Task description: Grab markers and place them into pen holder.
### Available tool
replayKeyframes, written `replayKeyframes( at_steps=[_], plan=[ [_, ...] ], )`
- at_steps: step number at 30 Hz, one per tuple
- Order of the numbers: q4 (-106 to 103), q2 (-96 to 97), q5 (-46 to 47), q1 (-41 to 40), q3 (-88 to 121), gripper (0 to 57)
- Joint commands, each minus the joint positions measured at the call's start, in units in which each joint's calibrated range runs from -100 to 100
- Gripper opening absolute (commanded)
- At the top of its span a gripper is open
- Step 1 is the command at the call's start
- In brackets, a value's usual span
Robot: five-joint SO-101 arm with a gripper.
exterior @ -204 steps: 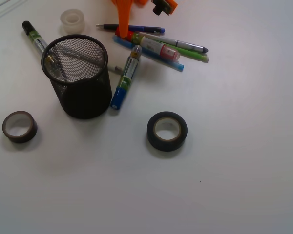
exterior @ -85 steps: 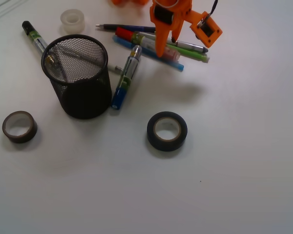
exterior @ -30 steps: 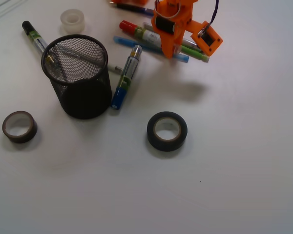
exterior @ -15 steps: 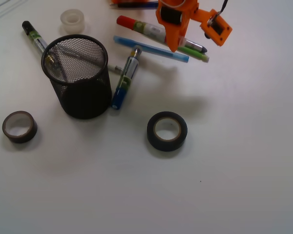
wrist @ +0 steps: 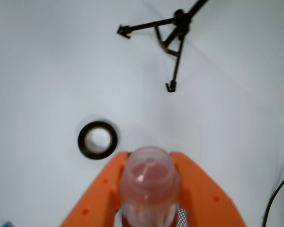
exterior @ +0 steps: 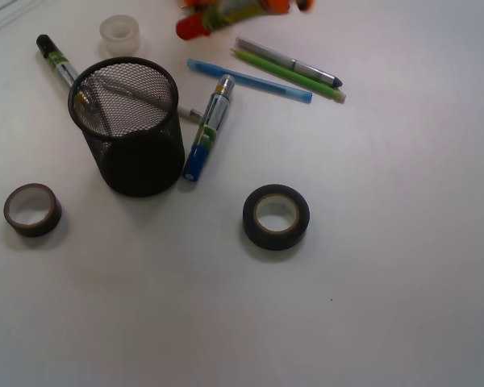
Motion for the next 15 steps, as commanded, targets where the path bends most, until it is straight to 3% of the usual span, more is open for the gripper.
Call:
replayKeyframes(
  at_steps=[1,5,15],
  plan=[
    [-0.4,-1.2,-5.3,5.3,-6.4,0.5],
    [-2.4,-1.2,-10.6,10.4,-6.3,0.5],
    [-21.2,-1.3,-9.5,17.2,11.5,0.4]
  ],
)
